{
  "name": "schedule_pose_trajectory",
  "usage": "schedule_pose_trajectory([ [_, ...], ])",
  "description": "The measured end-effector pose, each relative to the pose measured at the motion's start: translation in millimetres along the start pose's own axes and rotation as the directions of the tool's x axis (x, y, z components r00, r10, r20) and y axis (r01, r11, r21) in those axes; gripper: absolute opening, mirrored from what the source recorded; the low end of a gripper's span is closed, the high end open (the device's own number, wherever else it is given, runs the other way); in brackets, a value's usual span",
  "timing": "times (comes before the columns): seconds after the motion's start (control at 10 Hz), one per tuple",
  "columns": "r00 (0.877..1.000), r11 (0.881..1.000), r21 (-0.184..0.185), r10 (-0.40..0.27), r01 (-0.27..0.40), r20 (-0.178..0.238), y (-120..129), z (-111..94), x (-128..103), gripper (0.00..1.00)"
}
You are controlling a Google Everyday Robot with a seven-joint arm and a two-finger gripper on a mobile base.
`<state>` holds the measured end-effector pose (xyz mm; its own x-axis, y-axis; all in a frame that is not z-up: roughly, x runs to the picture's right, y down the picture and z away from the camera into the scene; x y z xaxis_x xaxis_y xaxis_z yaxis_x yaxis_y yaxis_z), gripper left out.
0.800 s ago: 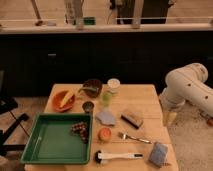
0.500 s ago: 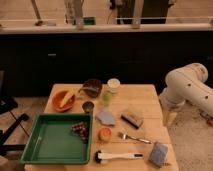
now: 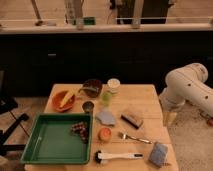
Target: Place sponge in paper cup
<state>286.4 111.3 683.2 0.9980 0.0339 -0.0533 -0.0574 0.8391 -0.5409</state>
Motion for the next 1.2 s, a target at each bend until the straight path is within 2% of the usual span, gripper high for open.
schedule_pose_trajectory([
  [1.2, 1.0, 1.0, 0.004, -0.009, 0.009, 0.005, 0.5, -0.3, 0.1, 0.8],
])
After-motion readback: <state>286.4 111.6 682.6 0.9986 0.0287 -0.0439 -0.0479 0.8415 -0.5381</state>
